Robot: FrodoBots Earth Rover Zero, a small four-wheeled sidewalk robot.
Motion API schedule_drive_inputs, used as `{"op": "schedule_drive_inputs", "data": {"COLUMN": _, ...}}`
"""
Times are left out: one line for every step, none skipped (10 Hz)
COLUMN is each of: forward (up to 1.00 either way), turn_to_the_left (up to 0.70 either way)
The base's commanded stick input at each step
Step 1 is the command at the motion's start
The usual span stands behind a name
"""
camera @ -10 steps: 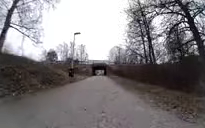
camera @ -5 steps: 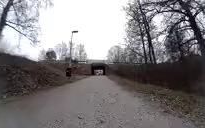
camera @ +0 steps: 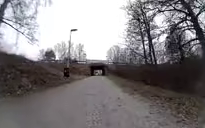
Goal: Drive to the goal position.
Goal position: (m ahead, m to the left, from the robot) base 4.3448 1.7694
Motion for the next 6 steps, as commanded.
{"op": "schedule_drive_inputs", "data": {"forward": 0.7, "turn_to_the_left": 0.0}}
{"op": "schedule_drive_inputs", "data": {"forward": 0.7, "turn_to_the_left": 0.0}}
{"op": "schedule_drive_inputs", "data": {"forward": 0.7, "turn_to_the_left": 0.0}}
{"op": "schedule_drive_inputs", "data": {"forward": 0.7, "turn_to_the_left": 0.0}}
{"op": "schedule_drive_inputs", "data": {"forward": 0.7, "turn_to_the_left": 0.0}}
{"op": "schedule_drive_inputs", "data": {"forward": 0.7, "turn_to_the_left": 0.16}}
